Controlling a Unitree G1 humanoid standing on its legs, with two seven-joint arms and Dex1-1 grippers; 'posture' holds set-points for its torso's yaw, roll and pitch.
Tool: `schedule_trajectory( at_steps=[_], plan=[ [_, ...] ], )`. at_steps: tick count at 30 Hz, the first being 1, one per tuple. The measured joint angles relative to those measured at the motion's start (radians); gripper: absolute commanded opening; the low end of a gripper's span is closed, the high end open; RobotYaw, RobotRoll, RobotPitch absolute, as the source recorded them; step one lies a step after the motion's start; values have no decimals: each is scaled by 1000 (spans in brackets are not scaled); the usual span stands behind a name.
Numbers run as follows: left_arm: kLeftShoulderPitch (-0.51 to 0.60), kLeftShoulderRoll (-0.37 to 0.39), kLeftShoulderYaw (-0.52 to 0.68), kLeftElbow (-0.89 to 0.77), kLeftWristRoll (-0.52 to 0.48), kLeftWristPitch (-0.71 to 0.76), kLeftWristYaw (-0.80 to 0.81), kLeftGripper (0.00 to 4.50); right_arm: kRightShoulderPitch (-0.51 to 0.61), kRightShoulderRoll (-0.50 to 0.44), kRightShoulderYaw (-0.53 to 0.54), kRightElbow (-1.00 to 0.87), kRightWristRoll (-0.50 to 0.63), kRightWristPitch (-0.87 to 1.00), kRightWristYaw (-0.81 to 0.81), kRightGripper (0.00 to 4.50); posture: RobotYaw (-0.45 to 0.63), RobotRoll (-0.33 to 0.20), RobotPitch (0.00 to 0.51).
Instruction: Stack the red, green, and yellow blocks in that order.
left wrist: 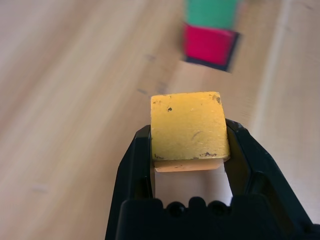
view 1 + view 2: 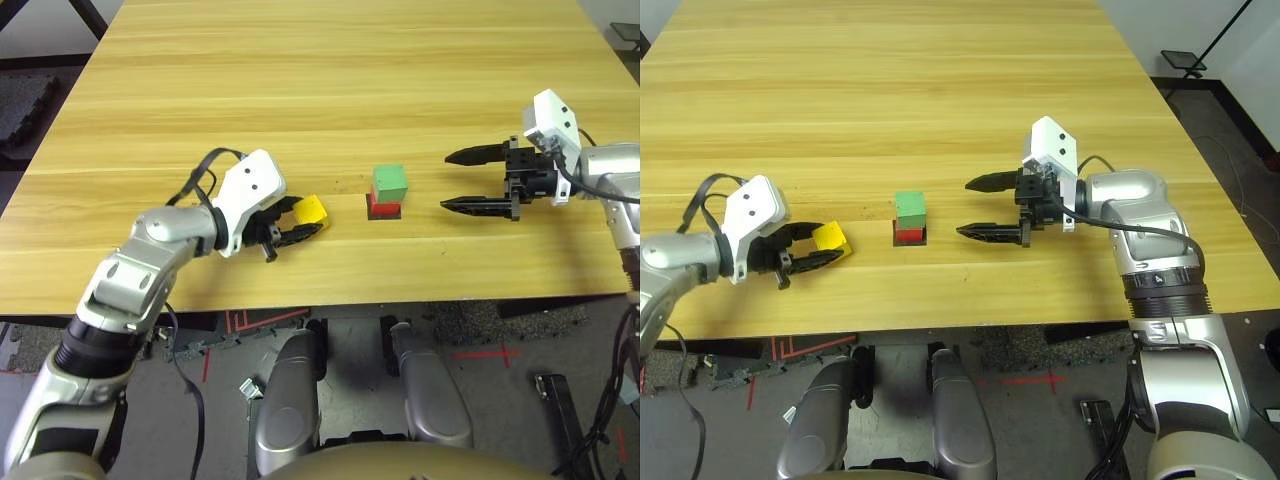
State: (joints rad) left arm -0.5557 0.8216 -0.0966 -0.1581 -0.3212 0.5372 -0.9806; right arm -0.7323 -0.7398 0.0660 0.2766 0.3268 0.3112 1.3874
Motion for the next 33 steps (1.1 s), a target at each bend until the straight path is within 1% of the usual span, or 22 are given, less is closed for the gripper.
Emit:
schedule_trajectory(
  at_steps=[3, 5, 7, 9, 14, 18, 21, 25, 30, 33],
  plan=[
    [-113, 3, -11, 85, 12, -53, -77, 2030, -1, 2, 0, 6, -1, -9, 0, 4500, 345, 108, 227],
    [-183, -7, -39, 134, 29, -73, -121, 2030, 0, 1, 0, 8, -1, -10, 0, 4500, 342, 107, 225],
    [-224, -25, -55, 153, 35, -76, -144, 2030, 0, 1, 0, 9, -2, -11, 0, 4500, 335, 105, 223],
    [-272, -51, -80, 161, 35, -67, -166, 2030, 0, 0, 0, 9, -2, -11, 0, 4500, 334, 109, 222],
    [-379, -116, -112, 140, 31, 17, -192, 2030, 8, -17, -1, -1, 0, -7, 8, 4500, 328, 112, 222],
    [-423, -169, -141, 138, 33, 47, -206, 2030, 17, -34, -5, -40, 10, 16, 11, 4500, 307, 115, 221],
    [-436, -212, -171, 147, 37, 48, -212, 2030, 22, -51, -12, -86, 18, 41, 12, 4500, 295, 114, 222],
    [-447, -240, -198, 178, 57, 38, -215, 2030, 33, -76, -34, -125, 48, 69, 16, 4500, 280, 113, 224],
    [-459, -271, -226, 229, 93, 11, -221, 2030, 39, -90, -42, -145, 50, 86, 15, 4500, 266, 113, 227],
    [-477, -304, -235, 294, 117, -18, -221, 2030, 48, -91, -44, -160, 52, 94, 8, 4500, 260, 113, 230]
  ],
)
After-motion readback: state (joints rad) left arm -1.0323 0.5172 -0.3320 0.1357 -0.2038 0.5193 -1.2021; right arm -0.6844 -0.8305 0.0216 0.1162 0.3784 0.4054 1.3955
